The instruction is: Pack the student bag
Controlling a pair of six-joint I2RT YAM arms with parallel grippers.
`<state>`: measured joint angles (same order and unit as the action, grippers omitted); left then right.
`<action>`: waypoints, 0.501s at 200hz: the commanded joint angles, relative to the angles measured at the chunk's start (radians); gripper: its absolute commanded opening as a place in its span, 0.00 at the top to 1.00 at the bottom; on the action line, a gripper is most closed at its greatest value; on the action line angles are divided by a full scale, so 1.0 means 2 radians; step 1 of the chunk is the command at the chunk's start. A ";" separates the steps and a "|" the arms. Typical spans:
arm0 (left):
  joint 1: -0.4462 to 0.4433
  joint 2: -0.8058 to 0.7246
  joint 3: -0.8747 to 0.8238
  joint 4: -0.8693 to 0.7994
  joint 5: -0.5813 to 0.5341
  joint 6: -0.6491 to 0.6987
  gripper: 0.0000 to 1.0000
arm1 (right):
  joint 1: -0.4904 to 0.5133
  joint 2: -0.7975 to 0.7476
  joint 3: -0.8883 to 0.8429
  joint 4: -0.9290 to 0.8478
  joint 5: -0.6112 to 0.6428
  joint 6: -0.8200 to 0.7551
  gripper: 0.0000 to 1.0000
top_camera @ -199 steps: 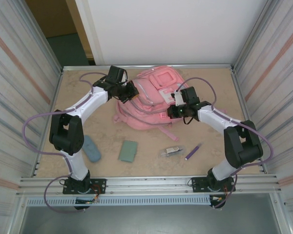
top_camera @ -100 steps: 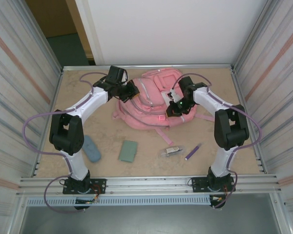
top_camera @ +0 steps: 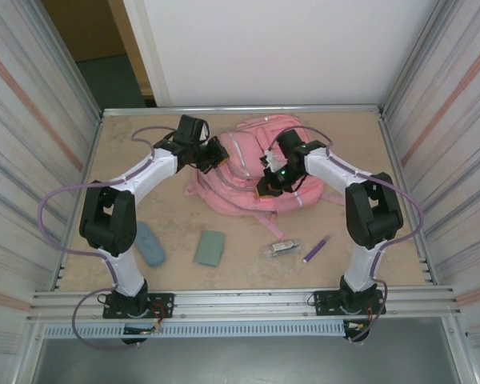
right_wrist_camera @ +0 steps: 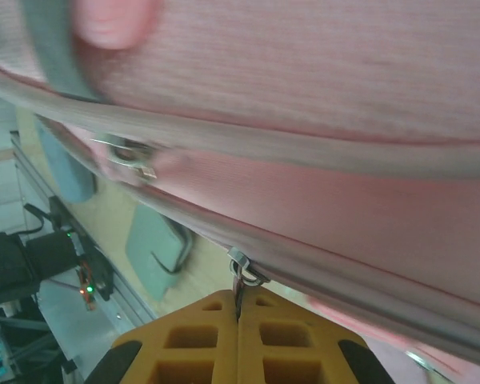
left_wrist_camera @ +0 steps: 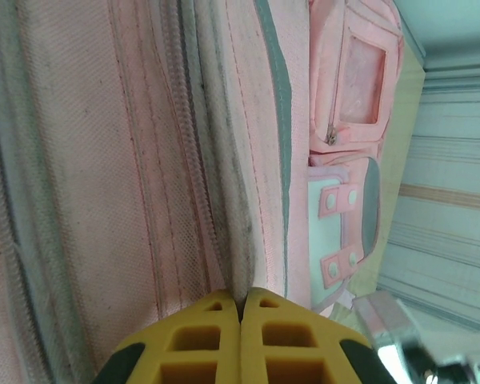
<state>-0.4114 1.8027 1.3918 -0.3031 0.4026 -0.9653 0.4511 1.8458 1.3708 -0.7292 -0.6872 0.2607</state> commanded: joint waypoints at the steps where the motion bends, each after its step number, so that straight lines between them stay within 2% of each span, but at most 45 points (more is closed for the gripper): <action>1: -0.009 -0.024 -0.019 0.041 -0.003 -0.034 1.00 | 0.032 0.002 0.025 0.047 -0.007 0.071 1.00; 52: -0.009 -0.021 -0.030 0.052 -0.010 -0.037 1.00 | 0.090 0.017 0.039 0.142 0.083 0.173 0.96; 83: -0.007 -0.022 -0.034 0.052 -0.007 0.002 1.00 | 0.119 0.030 0.023 0.193 0.102 0.212 0.89; 100: 0.004 -0.031 -0.042 0.048 0.016 0.018 0.84 | 0.128 0.026 0.008 0.199 0.110 0.212 0.84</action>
<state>-0.4118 1.7947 1.3350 -0.2317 0.3710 -0.9878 0.6708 1.8919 1.4097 -0.4404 -0.4953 0.6228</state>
